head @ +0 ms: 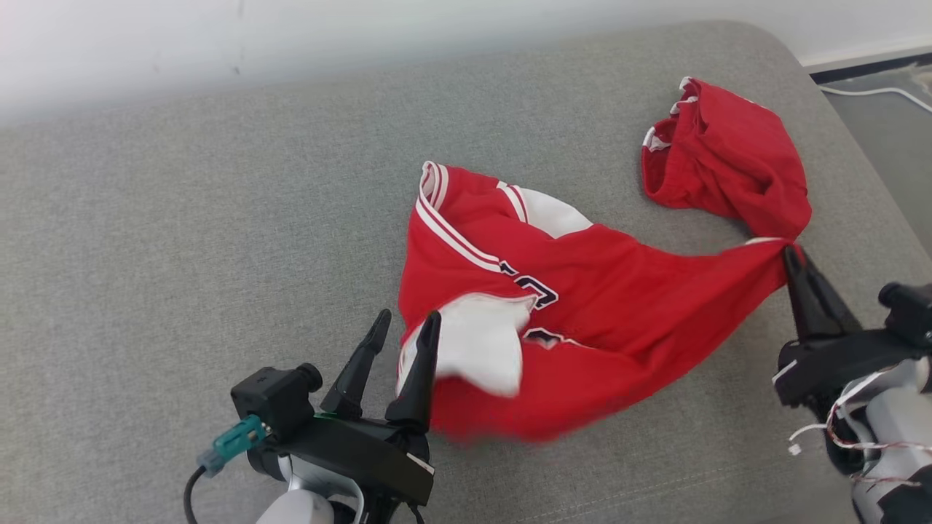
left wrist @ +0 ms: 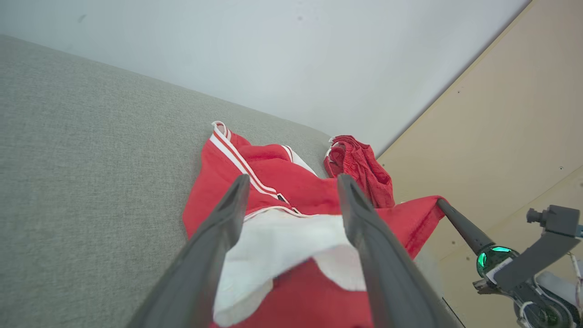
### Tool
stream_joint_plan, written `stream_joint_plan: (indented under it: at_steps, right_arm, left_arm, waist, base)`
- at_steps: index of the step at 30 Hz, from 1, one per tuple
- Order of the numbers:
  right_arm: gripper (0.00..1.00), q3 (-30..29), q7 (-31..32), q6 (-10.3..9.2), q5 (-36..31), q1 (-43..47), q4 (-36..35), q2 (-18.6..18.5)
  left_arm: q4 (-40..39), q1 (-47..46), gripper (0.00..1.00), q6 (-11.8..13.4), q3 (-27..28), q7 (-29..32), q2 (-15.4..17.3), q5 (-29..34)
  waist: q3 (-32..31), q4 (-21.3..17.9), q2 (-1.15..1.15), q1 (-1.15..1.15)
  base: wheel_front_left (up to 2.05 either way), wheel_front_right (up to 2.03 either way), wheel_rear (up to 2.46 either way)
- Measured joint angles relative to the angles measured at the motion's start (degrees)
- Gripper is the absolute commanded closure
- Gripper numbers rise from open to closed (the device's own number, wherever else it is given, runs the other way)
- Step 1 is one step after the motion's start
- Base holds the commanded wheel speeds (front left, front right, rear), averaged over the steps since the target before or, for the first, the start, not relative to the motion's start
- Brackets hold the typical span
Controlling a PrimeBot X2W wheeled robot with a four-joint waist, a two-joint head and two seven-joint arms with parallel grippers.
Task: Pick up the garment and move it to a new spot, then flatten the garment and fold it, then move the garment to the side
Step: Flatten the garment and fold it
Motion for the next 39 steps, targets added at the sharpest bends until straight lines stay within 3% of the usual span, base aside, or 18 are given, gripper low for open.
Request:
stream_joint_plan:
  at_steps: [16, 22, 32, 39]
  right_arm:
    - [1.0, 5.0, 0.6, 0.4, -4.9, -12.4, -4.2, -4.3]
    - [1.0, 11.7, 3.1, 0.45, -8.0, -22.8, -6.4, -5.1]
    - [1.0, 24.2, 6.0, 0.46, -11.1, -43.2, -11.6, -1.7]
    - [1.0, 27.9, 7.3, 0.47, -10.3, -53.0, -8.0, 1.1]
  left_arm:
    - [-0.6, 1.3, 0.0, 0.1, 2.1, -0.7, -0.3, -1.7]
    - [-0.5, 0.7, 0.0, 0.1, 2.3, -1.0, -1.7, -1.8]
    - [1.2, -0.2, 0.0, 0.1, 2.4, -1.9, -3.4, -2.5]
    - [2.9, -0.5, 0.0, -0.1, 1.7, -2.5, -4.3, -2.9]
  waist:
    - [-1.0, 2.0, 0.0, 0.0]
    - [-1.2, 3.6, 0.0, 0.0]
    - [-1.9, 8.9, 0.0, 0.0]
    - [-3.0, 13.2, 0.0, 0.0]
  base:
    - [0.0, 0.0, 0.0]
    - [0.0, 0.0, 0.0]
    - [0.0, 0.0, 0.0]
    - [0.0, 0.0, 0.0]
